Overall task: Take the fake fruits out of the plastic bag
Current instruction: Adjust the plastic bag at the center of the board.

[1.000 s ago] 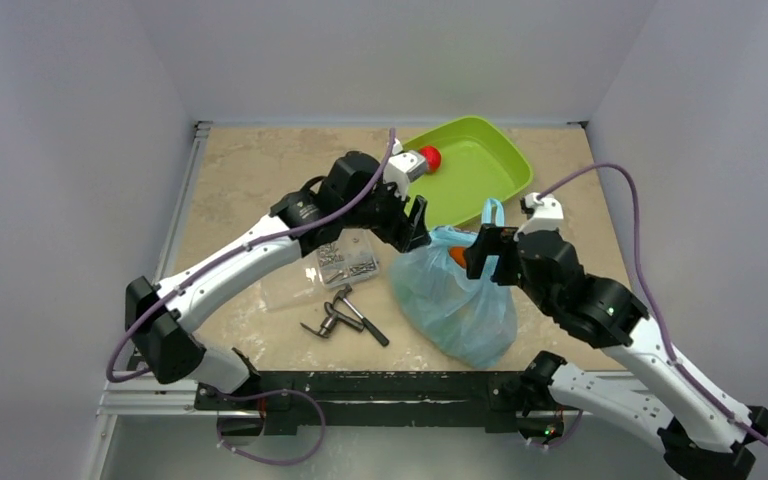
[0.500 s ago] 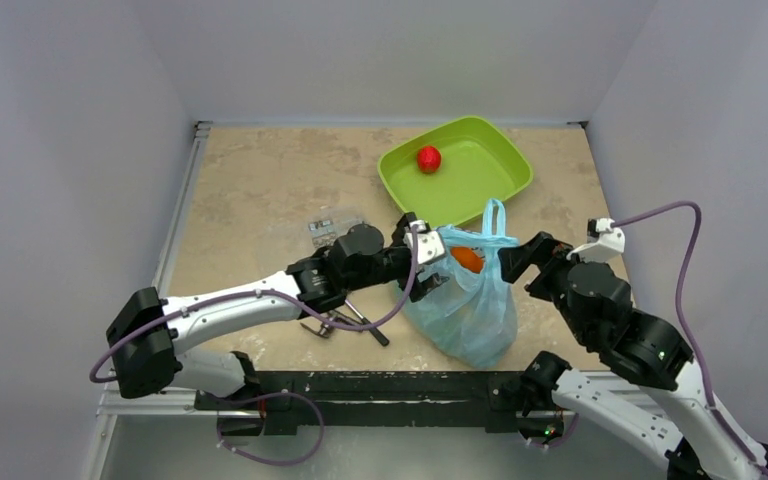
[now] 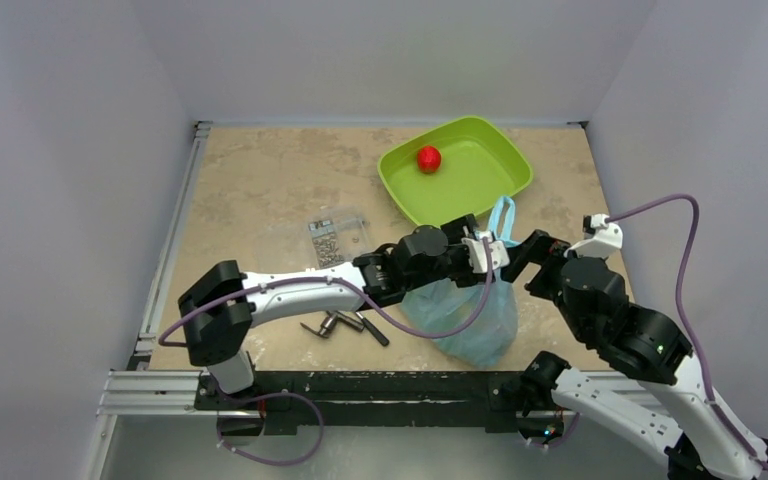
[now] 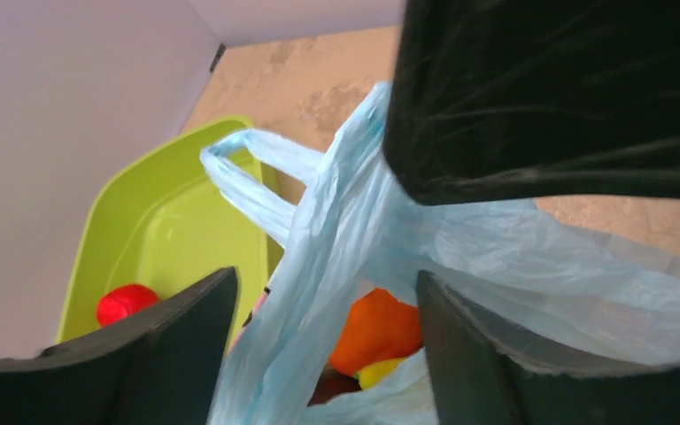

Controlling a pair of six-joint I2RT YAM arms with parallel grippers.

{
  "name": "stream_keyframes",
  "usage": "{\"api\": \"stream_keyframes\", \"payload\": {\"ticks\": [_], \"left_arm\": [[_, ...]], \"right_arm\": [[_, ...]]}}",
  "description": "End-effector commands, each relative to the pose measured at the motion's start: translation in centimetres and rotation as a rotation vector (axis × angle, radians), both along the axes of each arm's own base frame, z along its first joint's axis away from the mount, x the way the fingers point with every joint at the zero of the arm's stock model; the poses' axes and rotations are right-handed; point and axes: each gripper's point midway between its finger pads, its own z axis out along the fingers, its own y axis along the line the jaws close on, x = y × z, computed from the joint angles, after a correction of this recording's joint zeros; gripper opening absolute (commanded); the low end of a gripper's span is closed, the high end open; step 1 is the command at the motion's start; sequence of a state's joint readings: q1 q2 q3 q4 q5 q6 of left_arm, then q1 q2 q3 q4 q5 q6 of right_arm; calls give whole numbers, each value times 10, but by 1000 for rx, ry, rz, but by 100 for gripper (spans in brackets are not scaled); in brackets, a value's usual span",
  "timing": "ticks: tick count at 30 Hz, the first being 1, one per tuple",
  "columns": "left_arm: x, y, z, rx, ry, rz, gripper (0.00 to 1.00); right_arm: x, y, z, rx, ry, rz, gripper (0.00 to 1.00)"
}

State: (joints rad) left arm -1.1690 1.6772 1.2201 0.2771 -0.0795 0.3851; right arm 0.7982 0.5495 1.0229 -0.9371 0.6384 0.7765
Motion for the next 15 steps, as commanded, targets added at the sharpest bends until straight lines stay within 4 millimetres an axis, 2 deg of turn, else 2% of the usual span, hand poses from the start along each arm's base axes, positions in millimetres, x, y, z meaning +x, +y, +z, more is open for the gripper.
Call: {"api": "stream_keyframes", "payload": {"ticks": [1,3,4,5,6,7,8,9,13,15], "left_arm": [[24,-7,27,-13,-133,75,52],[24,-3,27,-7,-126,88,34],[22,1,30,-16,-116,93,20],[20,5,34,-31,-99,98,10],[16,11,40,-46,-76,98,4],[11,19,51,-73,-51,99,1],[6,24,48,-75,-17,96,0],[0,32,54,-94,12,92,0],[-19,57,55,-162,182,94,0],[-23,70,49,-205,275,112,0]], "right_arm": [[-2,-8,11,-13,-21,-16,99],[-3,-9,8,-20,-15,-17,99],[-3,-10,6,-26,-12,-18,99],[-3,-11,4,-33,-8,-23,99],[-3,-13,2,-41,-3,-27,99],[-4,-14,1,-44,-3,-29,99],[-4,-14,-1,-46,-1,-32,99],[-4,-15,0,-42,-4,-34,99],[-4,-3,2,9,-8,7,99],[1,0,3,8,-18,2,98]]}}
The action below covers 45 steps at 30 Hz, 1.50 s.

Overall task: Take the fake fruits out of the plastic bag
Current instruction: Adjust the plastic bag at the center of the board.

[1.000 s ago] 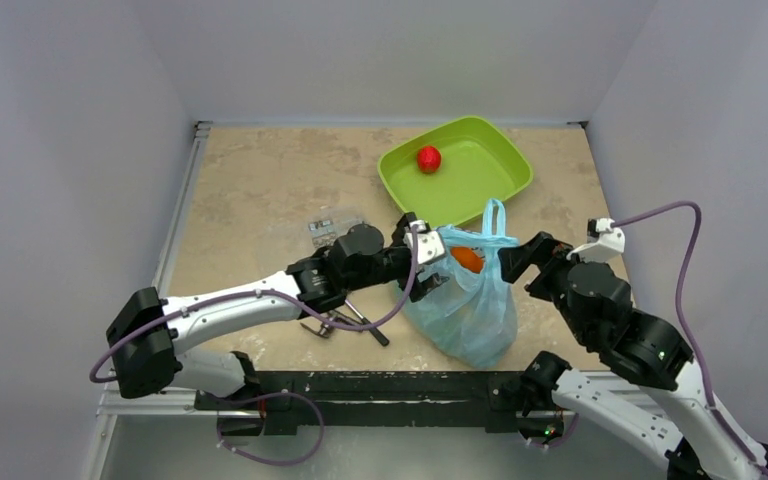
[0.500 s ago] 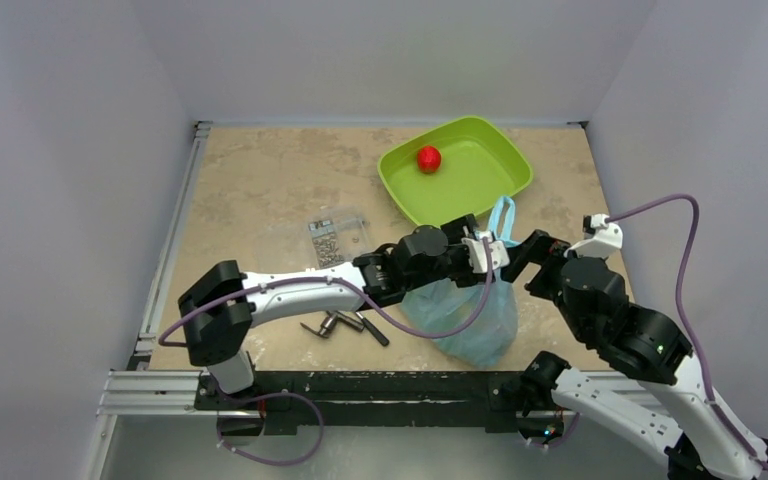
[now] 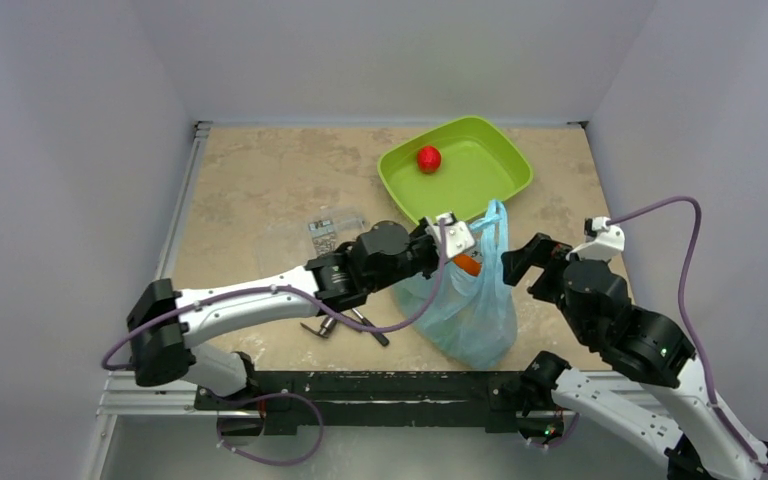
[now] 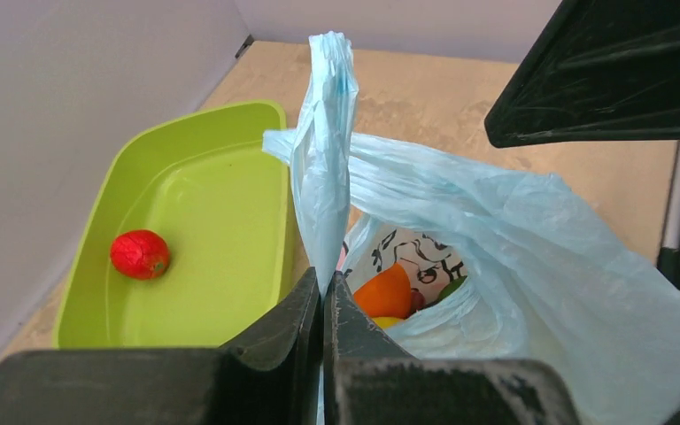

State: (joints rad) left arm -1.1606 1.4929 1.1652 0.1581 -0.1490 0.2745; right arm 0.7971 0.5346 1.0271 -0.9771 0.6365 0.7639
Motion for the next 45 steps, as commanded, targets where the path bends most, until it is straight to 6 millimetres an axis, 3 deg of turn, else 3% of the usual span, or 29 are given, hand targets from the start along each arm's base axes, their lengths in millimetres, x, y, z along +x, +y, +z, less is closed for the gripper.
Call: {"api": "stream_keyframes", "payload": {"ticks": [1,6,12,16,18,20,22,25,27,29,33,38,42,45], "left_arm": [[-23,24,13,-172,221,-24,0],[-42,25,10,-230,306,-97,0],[-28,27,3,-224,352,-11,0],[-19,35,6,-243,349,44,0],[-11,44,11,-265,347,109,0],[3,60,17,-303,336,221,0],[14,76,24,-331,303,305,0],[19,92,34,-325,251,360,0],[23,107,37,-326,239,426,0],[27,120,43,-342,221,482,0],[26,136,55,-400,164,510,0],[13,134,66,-447,130,430,0],[7,127,65,-456,191,394,0],[-1,121,66,-478,257,360,0]], "right_arm": [[11,7,4,11,-29,-13,94],[26,30,-13,-91,94,17,92],[51,70,-16,-131,108,113,92],[63,81,-40,-174,153,110,90],[65,67,-50,-198,182,12,79],[67,57,-48,-200,156,-50,56],[71,48,-36,-194,102,-93,41],[81,36,-6,-221,2,-135,27],[98,35,10,-270,-33,-102,17],[119,33,21,-288,-19,-59,0],[144,37,43,-351,-7,17,0],[148,35,70,-387,-23,26,3],[135,24,38,-397,71,-11,11],[113,18,10,-367,187,-24,34]]}}
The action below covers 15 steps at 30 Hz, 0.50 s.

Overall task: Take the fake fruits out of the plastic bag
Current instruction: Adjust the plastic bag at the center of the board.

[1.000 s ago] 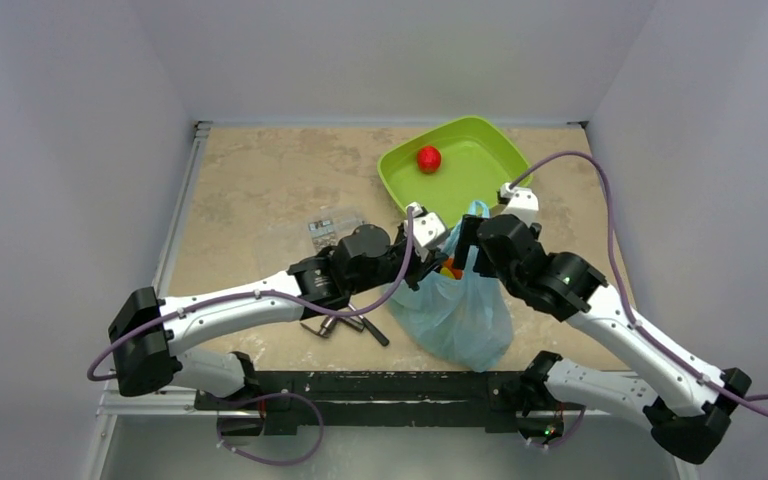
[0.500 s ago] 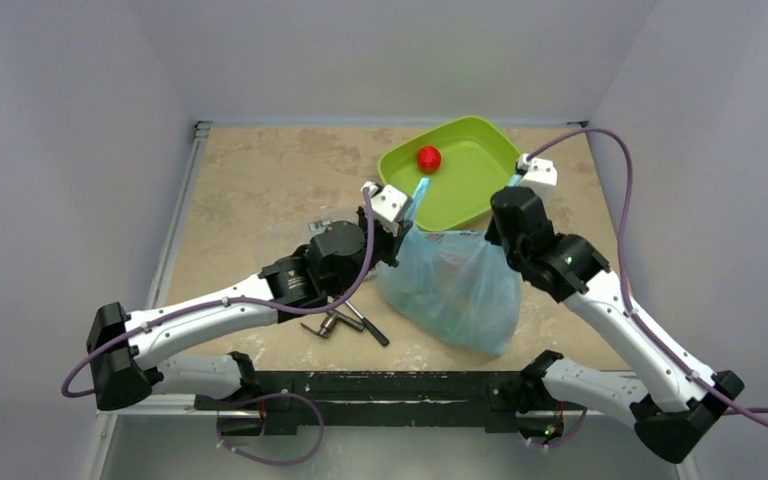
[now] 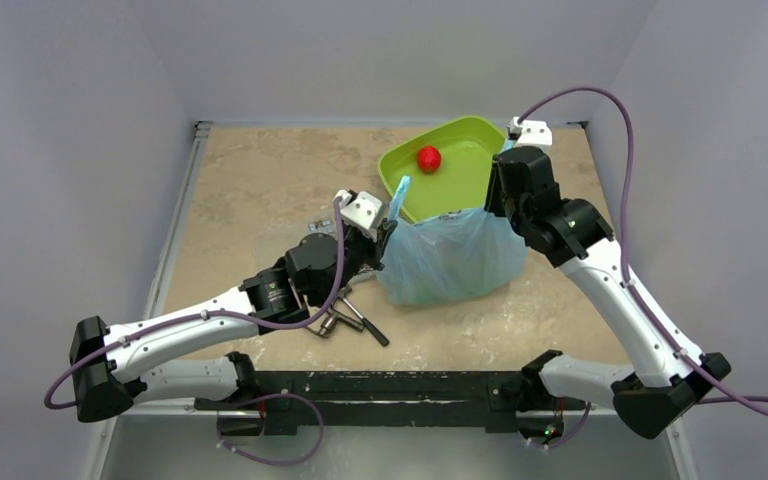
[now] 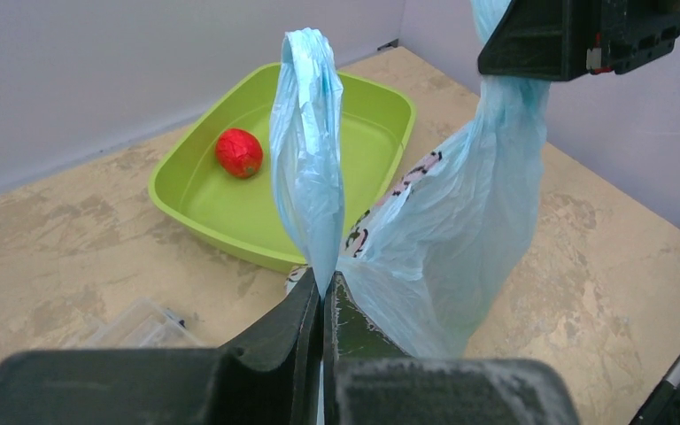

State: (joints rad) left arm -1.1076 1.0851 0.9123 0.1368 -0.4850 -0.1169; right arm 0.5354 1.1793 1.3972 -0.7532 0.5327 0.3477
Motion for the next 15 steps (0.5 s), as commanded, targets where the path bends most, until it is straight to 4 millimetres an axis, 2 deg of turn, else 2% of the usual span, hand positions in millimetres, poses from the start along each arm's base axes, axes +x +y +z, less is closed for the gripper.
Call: {"api": "stream_keyframes", "payload": {"ticks": [1,2,5,7,9,13,15], "left_arm": [[-13,-9,26,-123,29,-74,0],[-15,-12,26,-132,32,-87,0],[-17,-14,24,-139,62,-95,0],[-18,-14,27,-137,73,-96,0],[-21,-14,32,-141,76,-113,0],[-25,-16,37,-141,69,-141,0],[-25,-16,36,-138,67,-141,0]], "right_arm": [[-36,-16,-28,6,146,-44,43],[-44,-17,-28,7,170,-33,53],[-63,-19,-8,8,185,37,71],[-80,-4,4,75,214,144,80],[-92,19,17,163,225,265,83],[-113,48,41,282,210,443,83],[-117,71,41,372,181,547,81]]}}
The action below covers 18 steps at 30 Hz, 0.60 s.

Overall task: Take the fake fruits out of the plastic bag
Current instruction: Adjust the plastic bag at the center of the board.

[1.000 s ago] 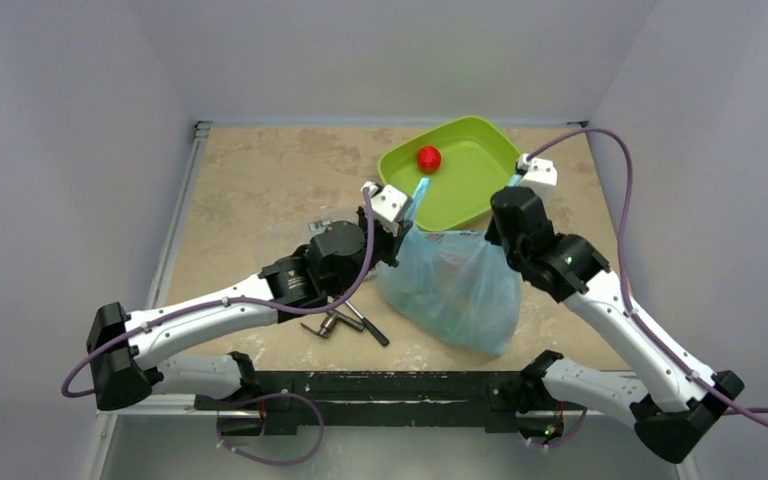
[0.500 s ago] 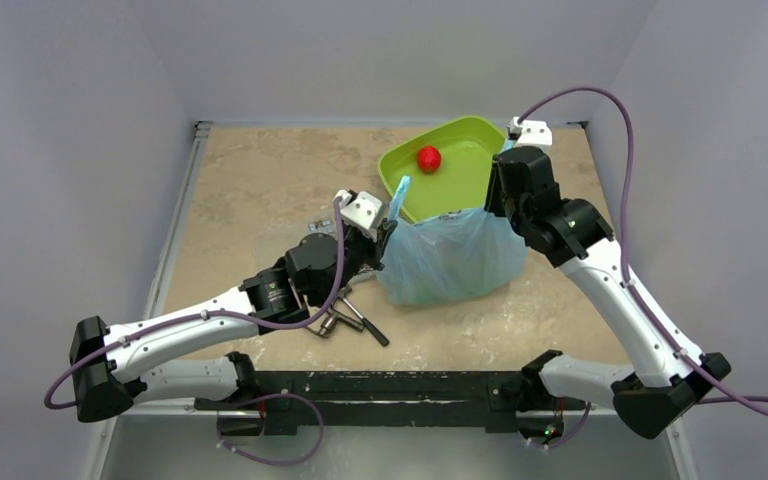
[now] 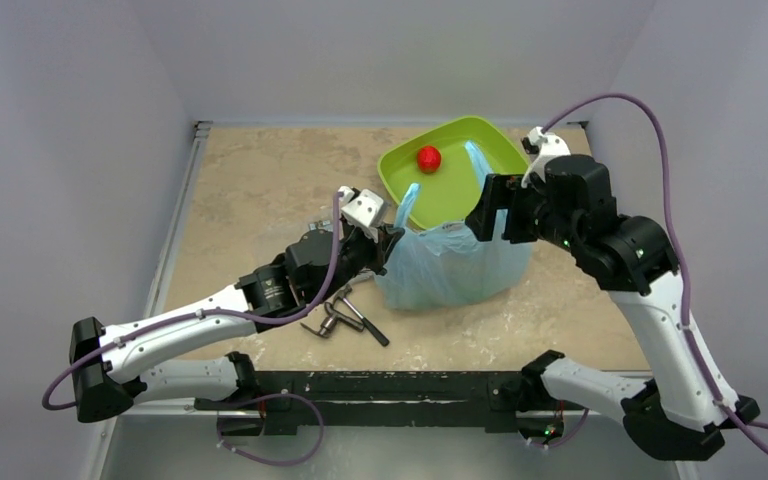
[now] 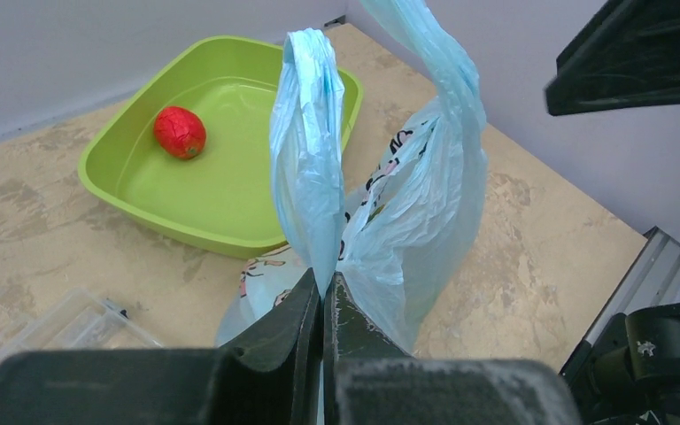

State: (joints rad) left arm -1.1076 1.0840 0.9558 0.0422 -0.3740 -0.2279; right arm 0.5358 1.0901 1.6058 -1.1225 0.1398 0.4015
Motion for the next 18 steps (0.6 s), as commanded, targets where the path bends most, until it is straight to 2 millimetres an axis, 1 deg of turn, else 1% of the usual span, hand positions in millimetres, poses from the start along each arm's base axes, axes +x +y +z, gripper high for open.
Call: {"api": "stream_keyframes", "payload": {"ticks": [1,3,4,6,7,9,11,12,14,16,17,18], "left_arm": [[-8,-1,36,-94,-25,-33,0],[-9,-3,35,-94,-23,-42,0],[-8,-4,33,-90,-22,-45,0],[-7,-5,30,-82,-14,-40,0],[-7,-5,29,-80,-11,-37,0],[-7,-6,27,-76,-11,-40,0],[-6,-8,24,-68,-12,-41,0],[-6,-9,24,-65,-11,-42,0],[-6,-10,21,-59,-10,-47,0],[-6,-11,23,-62,-20,-56,0],[-7,-12,24,-59,-27,-62,0],[-7,-12,24,-55,-33,-69,0]], "right_arm": [[-30,53,4,236,12,266,78],[-20,66,-15,259,24,292,59],[-12,69,-27,239,33,286,49],[4,70,-39,222,13,250,31],[12,72,-44,234,-11,238,25],[26,72,-52,257,-62,181,21],[34,73,-63,271,-76,155,20],[41,69,-70,243,-84,126,19],[49,66,-86,200,-64,99,17],[47,62,-102,192,-35,72,15],[45,56,-115,177,-20,40,15],[41,44,-137,150,13,-13,15]]}}
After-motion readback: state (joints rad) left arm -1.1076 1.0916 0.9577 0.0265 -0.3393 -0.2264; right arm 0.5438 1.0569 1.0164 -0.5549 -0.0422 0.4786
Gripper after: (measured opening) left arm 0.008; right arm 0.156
